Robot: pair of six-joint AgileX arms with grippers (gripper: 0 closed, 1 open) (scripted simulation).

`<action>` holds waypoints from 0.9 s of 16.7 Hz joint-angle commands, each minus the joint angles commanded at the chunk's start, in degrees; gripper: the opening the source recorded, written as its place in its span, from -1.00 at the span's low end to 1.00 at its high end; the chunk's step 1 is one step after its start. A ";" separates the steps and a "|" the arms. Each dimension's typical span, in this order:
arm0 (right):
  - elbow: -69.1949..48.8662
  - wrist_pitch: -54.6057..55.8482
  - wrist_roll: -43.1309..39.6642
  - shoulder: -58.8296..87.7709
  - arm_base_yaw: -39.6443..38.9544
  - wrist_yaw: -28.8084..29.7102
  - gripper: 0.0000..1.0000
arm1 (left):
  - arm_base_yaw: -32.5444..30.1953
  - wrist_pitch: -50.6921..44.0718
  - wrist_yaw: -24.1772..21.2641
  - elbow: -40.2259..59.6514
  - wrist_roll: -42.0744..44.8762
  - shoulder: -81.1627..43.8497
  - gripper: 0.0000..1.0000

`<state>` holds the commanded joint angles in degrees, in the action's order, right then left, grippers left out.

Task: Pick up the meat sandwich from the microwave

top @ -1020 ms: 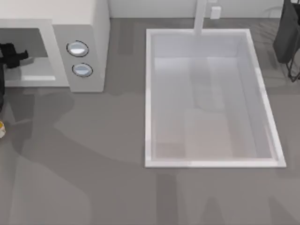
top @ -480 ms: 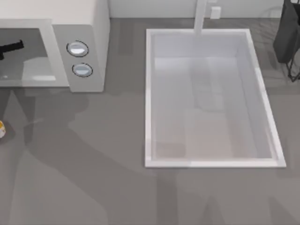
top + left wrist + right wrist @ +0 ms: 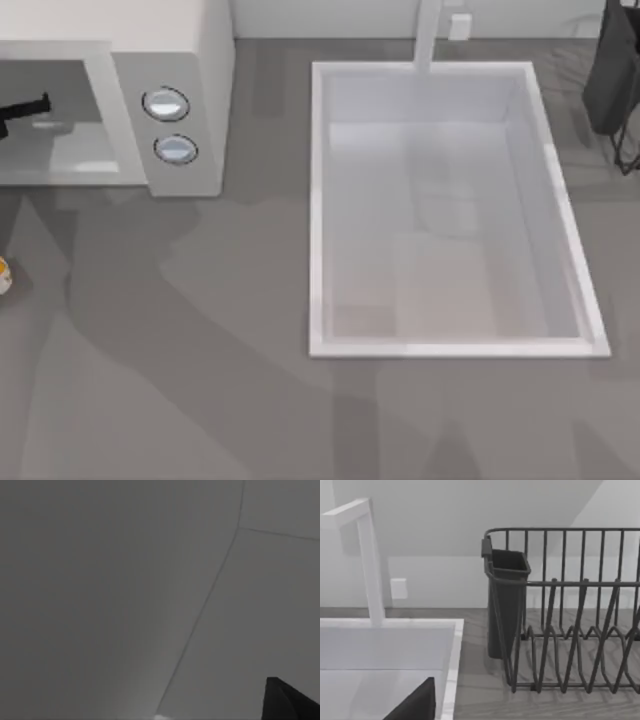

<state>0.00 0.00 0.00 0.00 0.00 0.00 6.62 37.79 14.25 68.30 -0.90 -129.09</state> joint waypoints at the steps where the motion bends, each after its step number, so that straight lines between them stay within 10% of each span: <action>1: 0.00 0.00 0.00 0.00 0.00 0.00 1.00 | -0.13 -0.07 0.06 -0.06 -0.04 0.13 -1.00; 15: 0.00 0.00 0.00 0.00 0.00 0.00 1.00 | -38.77 -16.09 14.64 -14.99 -9.85 31.45 -1.00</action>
<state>0.00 0.00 0.00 0.00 0.00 0.00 -32.15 21.70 28.89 53.30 -10.76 -97.64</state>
